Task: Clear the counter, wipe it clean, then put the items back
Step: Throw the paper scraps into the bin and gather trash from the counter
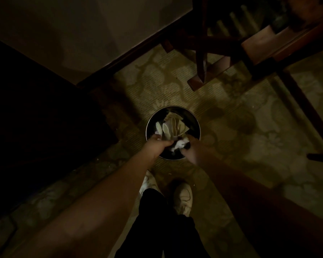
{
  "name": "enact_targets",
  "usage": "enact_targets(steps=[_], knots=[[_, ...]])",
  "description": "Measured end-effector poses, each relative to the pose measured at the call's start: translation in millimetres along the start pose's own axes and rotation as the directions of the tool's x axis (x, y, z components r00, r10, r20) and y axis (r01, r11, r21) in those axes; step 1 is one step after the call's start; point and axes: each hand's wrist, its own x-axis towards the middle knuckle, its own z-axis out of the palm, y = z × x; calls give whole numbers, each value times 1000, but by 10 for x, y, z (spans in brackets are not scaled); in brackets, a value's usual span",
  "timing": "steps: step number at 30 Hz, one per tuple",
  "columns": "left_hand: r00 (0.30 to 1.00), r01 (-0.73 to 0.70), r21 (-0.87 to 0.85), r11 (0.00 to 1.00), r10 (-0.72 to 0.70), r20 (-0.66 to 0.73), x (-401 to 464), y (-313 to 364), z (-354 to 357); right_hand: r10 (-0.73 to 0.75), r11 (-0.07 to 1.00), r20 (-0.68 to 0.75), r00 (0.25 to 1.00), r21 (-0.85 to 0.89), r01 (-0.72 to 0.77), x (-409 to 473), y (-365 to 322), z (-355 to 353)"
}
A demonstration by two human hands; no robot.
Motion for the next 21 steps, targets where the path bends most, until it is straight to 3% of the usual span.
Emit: enact_targets(steps=[5,8,13,16,21], knots=[[997,-33,128,991,41,-65,-386,-5,-186,-11,981,-5,1000,-194,10,-363,-70,-197],[990,-78,205,976,100,-99,-785,146,-313,-89,953,-8,996,-290,83,-670,-246,-403],[969,-169,380,909,223,-104,-1688,516,-486,-180,937,-72,981,-318,148,-1365,-700,-862],[938,-239,474,848,328,-115,-2349,810,-578,-252,927,-82,964,-307,216,-1876,-1040,-1144],[852,-330,562,758,496,-168,-3537,1253,-753,-405,829,-107,908,-463,315,-2719,-1669,-1577]])
